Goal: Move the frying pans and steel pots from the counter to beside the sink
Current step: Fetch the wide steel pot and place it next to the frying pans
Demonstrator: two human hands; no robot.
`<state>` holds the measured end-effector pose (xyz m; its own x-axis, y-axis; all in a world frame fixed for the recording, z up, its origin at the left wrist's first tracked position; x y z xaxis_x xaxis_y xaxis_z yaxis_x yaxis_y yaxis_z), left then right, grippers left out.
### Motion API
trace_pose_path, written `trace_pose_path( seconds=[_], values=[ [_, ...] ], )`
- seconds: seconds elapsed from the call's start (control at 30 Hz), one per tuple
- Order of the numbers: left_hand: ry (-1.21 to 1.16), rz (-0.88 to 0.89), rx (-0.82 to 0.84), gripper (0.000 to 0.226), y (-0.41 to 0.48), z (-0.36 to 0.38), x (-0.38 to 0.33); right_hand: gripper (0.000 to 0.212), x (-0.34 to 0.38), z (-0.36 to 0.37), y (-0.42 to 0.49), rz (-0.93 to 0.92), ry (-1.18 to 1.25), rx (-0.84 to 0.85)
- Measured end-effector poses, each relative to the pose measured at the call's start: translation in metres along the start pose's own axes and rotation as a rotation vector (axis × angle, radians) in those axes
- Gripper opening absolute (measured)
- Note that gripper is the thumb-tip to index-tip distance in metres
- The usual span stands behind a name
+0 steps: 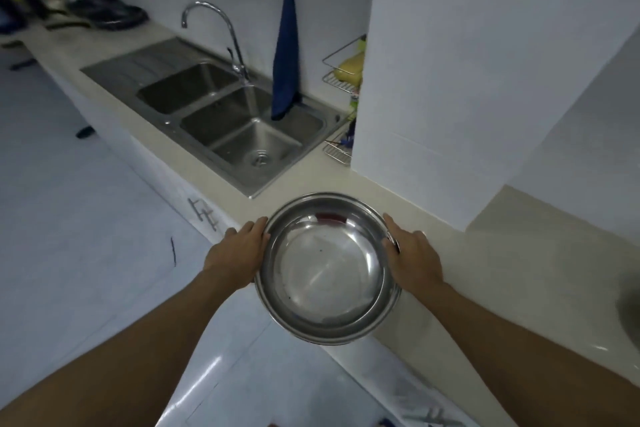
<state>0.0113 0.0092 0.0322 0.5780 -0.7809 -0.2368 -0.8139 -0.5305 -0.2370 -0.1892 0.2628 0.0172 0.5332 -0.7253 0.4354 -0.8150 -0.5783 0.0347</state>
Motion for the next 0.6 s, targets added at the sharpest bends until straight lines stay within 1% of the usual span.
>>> trace_pose_path(
  seconds=[0.1,0.27,0.37,0.5,0.6],
  values=[
    [-0.021,-0.063,-0.032,0.051,-0.016,-0.021,0.058,0.054,0.066,0.019,0.009,-0.100,-0.019,0.014],
    [-0.053,-0.165,-0.025,0.054,-0.040,-0.048,0.147,0.054,0.163,0.048,0.028,-0.231,-0.054,0.044],
    [-0.046,-0.223,-0.027,0.054,-0.048,-0.064,0.195,0.054,0.214,0.067,0.042,-0.279,-0.048,0.087],
    [-0.072,-0.309,-0.068,0.045,-0.051,-0.080,0.252,0.054,0.273,0.095,0.067,-0.339,-0.061,0.132],
    [-0.103,-0.373,-0.095,0.039,-0.045,-0.090,0.291,0.054,0.314,0.111,0.089,-0.380,-0.023,0.129]
  ],
)
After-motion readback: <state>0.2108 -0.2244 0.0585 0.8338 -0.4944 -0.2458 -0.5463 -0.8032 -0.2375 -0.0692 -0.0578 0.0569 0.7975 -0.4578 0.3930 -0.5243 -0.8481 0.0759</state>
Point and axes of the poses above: each hand's wrist, its own y-axis towards the middle knuckle, its own z-axis out of the palm, x = y × z, the point moved 9 cm from there along y, towards the middle knuckle, and after that the axes turned 2 degrees about -y, right-handed, at the moved point
